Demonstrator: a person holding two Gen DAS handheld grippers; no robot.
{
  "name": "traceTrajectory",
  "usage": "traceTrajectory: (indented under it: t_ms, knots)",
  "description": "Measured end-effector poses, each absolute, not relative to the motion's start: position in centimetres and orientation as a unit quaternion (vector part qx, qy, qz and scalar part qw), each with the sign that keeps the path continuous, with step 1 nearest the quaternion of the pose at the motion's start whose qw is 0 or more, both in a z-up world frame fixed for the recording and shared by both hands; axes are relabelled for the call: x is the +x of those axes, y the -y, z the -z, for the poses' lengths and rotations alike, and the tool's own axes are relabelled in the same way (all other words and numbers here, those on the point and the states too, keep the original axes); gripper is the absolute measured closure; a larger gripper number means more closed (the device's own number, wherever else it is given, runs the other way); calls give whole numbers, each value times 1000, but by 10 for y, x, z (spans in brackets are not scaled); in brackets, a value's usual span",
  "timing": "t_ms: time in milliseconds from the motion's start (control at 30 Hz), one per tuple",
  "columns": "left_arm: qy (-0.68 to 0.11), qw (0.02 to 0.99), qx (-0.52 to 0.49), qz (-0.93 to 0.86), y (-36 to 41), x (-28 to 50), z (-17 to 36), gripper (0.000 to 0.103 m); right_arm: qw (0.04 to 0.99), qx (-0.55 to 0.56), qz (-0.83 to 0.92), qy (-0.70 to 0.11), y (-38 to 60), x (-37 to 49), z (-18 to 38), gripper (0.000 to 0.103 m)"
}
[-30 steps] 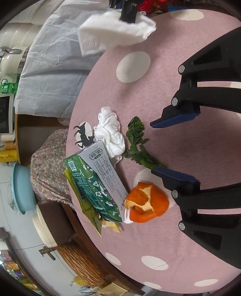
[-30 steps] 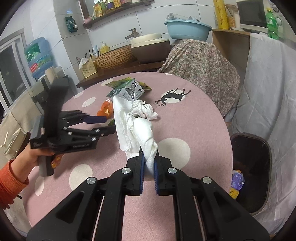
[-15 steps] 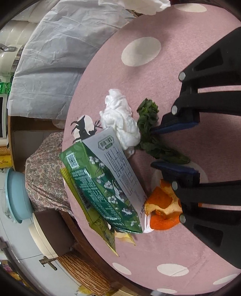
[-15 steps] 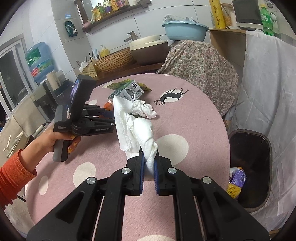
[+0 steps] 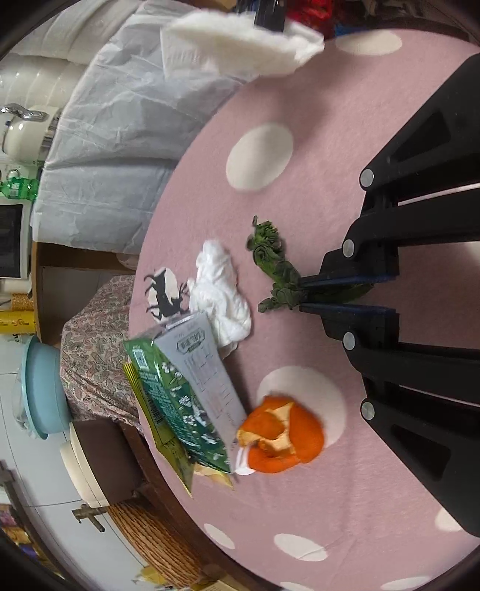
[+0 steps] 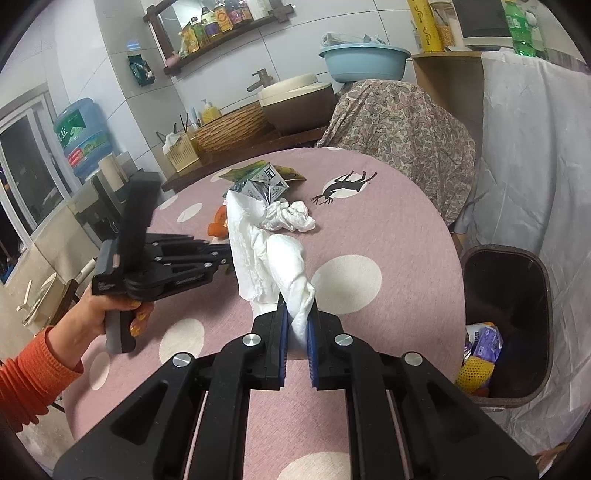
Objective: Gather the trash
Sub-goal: 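Carry tissue and greens to the black bin and open both tools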
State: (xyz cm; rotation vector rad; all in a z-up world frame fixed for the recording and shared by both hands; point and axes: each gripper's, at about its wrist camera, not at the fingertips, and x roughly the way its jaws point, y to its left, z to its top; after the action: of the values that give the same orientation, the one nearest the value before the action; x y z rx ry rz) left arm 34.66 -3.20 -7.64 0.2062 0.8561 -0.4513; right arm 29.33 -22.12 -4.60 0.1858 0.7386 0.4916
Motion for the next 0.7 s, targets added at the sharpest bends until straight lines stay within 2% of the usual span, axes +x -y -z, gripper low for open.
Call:
traceTrajectory:
  t_ms: [367,700]
  knots:
    - [-375,893,64,242,49,280,59,94,903,107,-220,-352,240,259,62,94]
    - [-369,879,72,295,106,262,54,94,913,152,-175,-335,296,228,71,93]
